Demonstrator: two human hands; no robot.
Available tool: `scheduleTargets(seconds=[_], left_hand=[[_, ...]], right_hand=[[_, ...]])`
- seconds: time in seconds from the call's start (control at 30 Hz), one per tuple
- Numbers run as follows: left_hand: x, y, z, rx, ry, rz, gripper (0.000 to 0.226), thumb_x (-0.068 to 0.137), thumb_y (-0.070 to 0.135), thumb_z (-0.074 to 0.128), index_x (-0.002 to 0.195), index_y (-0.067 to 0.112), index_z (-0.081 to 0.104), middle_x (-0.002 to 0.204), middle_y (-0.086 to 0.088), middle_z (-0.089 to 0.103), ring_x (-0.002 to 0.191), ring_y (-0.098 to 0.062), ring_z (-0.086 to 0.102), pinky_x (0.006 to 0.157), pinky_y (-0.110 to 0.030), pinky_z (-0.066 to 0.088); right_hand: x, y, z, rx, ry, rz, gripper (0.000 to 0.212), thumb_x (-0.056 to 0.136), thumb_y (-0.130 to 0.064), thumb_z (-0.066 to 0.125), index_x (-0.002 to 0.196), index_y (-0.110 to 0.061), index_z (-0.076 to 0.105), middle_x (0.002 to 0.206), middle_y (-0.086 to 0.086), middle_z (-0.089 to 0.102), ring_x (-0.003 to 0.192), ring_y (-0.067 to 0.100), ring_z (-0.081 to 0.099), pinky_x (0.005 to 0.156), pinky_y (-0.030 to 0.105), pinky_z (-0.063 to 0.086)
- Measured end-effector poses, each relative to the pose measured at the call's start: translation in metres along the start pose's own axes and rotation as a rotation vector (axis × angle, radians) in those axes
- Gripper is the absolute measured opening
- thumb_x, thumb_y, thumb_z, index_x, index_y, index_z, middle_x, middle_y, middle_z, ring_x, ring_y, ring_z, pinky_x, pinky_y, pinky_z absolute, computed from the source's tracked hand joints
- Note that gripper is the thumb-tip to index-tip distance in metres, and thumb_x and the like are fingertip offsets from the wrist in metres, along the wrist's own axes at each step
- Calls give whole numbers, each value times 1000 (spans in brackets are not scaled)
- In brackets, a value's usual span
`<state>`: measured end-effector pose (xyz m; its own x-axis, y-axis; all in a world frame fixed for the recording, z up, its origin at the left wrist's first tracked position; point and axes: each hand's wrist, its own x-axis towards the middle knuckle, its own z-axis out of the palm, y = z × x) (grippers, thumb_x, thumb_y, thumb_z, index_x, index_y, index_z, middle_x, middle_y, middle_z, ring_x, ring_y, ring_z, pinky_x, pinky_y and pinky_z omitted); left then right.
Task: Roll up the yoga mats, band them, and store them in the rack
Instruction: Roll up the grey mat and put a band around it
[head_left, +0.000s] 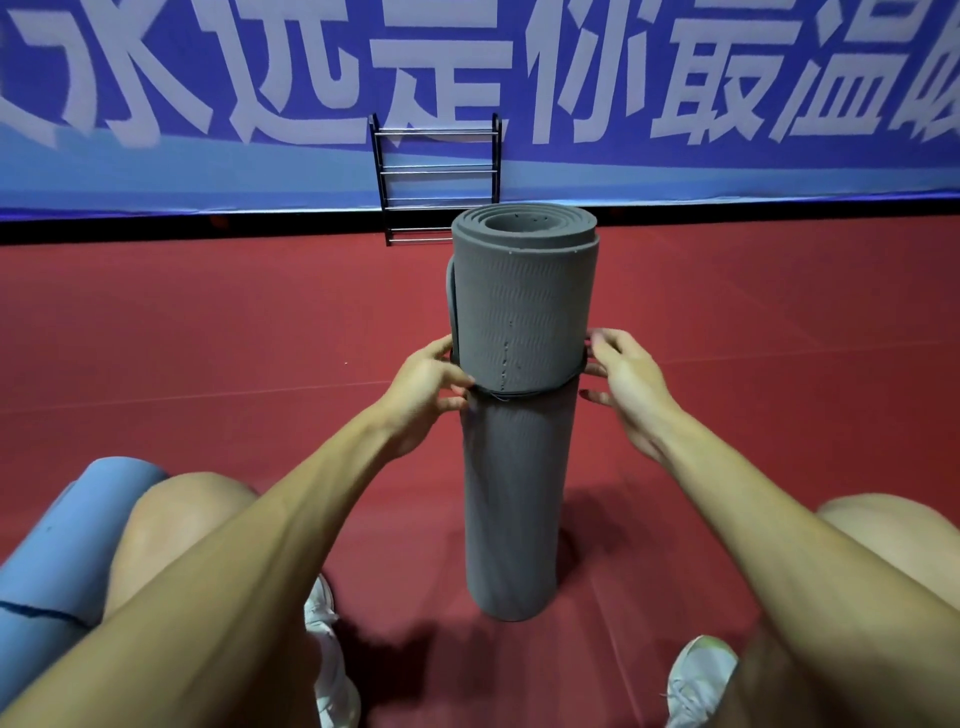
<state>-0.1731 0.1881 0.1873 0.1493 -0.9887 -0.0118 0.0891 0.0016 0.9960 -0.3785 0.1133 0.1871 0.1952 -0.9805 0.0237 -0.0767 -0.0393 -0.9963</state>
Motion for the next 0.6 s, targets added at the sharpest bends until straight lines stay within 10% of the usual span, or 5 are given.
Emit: scheduleTargets(seconds=[0.27,0.6], left_hand=[[5,-6,9,-2,287,-48,30,93,-3,44,123,-6,46,66,-12,50,37,-12,49,43,-23,45],[4,-25,-12,96,245,-133,24,93,-12,42,84,-6,63,48,-6,52,36,-8,44,40,-19,41]], right_hand=[[11,5,-4,4,68,189,13,96,-18,46,95,-13,58,71,1,50,52,14,42,47,24,37],[8,26,-14,-257,-186,288,29,104,-30,40,83,-10,44,76,4,40,56,13,47,45,24,45]])
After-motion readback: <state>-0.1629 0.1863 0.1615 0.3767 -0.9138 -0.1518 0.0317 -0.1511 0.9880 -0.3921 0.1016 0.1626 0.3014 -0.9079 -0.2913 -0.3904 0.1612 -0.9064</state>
